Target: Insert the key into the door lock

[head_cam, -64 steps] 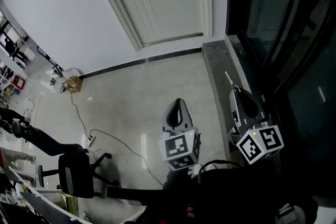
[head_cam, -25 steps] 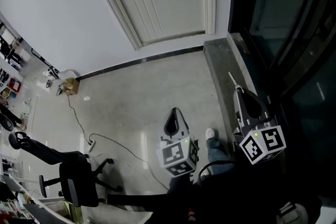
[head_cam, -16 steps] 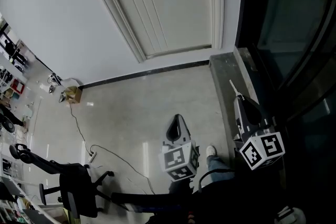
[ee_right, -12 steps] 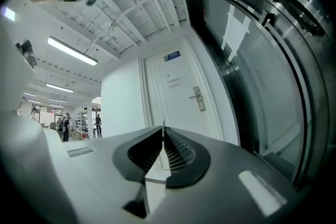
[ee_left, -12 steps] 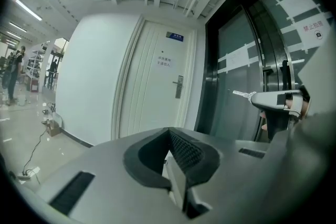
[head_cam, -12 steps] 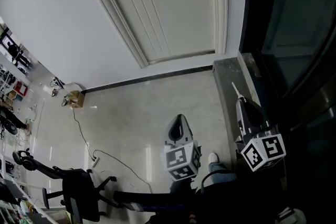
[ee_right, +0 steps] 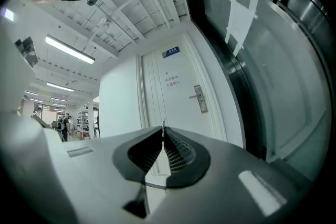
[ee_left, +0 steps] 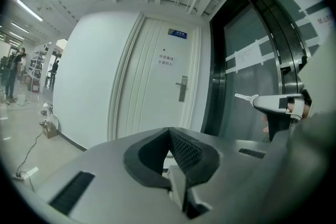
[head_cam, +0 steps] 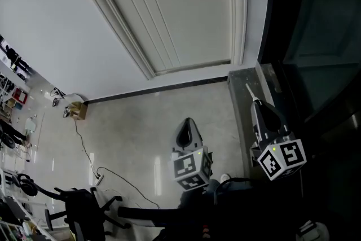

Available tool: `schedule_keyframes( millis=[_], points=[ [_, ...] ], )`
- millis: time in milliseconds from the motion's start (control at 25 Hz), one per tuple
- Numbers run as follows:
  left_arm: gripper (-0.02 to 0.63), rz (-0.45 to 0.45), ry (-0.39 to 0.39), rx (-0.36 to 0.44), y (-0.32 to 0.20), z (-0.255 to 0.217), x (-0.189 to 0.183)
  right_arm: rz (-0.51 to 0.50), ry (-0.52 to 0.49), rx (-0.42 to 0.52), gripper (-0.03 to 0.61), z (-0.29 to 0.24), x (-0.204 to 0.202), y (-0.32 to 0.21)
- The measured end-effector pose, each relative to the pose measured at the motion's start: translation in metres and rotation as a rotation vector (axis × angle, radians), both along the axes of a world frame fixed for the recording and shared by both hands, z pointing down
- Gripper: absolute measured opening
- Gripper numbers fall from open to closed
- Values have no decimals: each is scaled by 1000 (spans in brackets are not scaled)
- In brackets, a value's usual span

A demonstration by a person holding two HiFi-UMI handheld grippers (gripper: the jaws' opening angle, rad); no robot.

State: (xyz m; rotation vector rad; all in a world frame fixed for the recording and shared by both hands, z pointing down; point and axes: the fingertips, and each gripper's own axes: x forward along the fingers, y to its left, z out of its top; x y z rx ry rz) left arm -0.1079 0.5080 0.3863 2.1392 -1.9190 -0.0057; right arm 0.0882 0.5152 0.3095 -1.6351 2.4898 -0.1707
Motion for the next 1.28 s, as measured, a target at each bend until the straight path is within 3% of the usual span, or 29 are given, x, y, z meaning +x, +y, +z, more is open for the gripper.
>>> schedule_keyframes(
  millis=[280,840,1280],
  points=[
    [2,-1,-4,-5,-58,7,-8,3,-6,-17,12,10,-6,-58],
    [2,106,-47,47,-282,-14,-27,102,-19,13,12,-5,-33,-261],
    [2,148,-45,55,-393,-14,-53,145,-19,11,12,-2,-61,-366]
  ],
)
